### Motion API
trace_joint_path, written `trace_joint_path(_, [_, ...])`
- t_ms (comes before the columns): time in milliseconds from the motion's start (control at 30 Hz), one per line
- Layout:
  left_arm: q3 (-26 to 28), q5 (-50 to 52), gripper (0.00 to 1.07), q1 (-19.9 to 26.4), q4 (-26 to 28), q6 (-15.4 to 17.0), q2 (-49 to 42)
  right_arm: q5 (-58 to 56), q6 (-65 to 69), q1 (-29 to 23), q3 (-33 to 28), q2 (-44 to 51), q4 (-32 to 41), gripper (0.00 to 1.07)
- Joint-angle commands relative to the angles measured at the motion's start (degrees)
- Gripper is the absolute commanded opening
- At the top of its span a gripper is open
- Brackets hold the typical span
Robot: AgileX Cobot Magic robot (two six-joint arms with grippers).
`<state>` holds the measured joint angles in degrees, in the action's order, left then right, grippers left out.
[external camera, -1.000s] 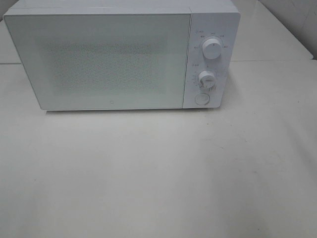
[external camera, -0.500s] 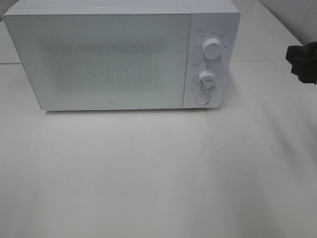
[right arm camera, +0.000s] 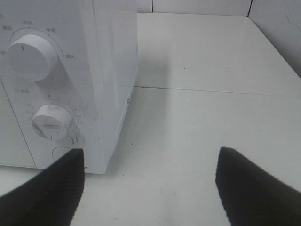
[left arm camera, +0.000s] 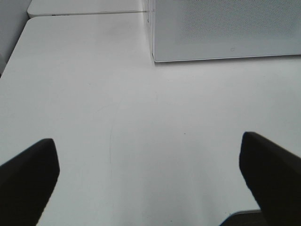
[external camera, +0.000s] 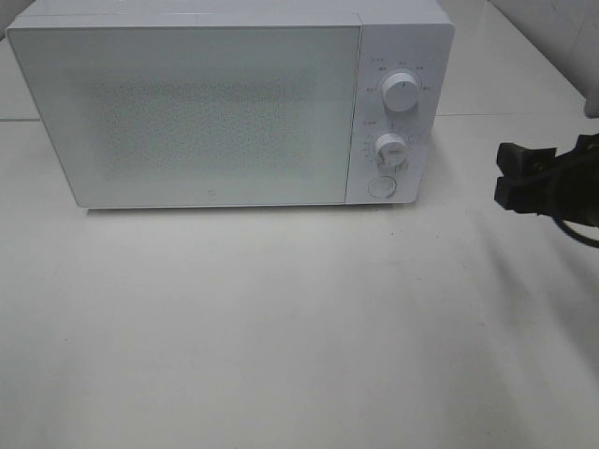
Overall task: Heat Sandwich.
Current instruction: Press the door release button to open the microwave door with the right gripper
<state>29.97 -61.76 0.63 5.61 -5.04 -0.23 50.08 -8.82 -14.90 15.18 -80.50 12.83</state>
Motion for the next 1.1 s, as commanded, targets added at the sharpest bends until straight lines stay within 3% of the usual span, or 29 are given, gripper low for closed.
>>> trace_joint_path(33, [-0.3,0.6,1.00,0.2,0.2,0.3,-0.4,5.3,-2.4,-4.6,0.0,-3.6,5.7,0.75])
trace_joint_path(433, [-0.3,0.6,1.00,0.2,0.2,0.3,-0.4,14.5,-3.2,-20.1,0.7,-14.5,21.5,0.75])
trace_joint_path(600, [-0.3,0.6,1.00,0.2,0.2,0.3,-0.4,14.2,-3.6,-24.2,3.4,-17.6,23.7,0.75])
trace_joint_path(833, [-0.3,0.6,1.00,0.2,0.2,0.3,-0.4,12.9,-4.1,-27.4,6.0,-19.1,26.6,0.75])
trace_joint_path(1100, [-0.3,0.6,1.00,0.2,0.2,0.3,-0.4,12.1,-4.4,-27.5,6.0,-19.1,26.8,0.75])
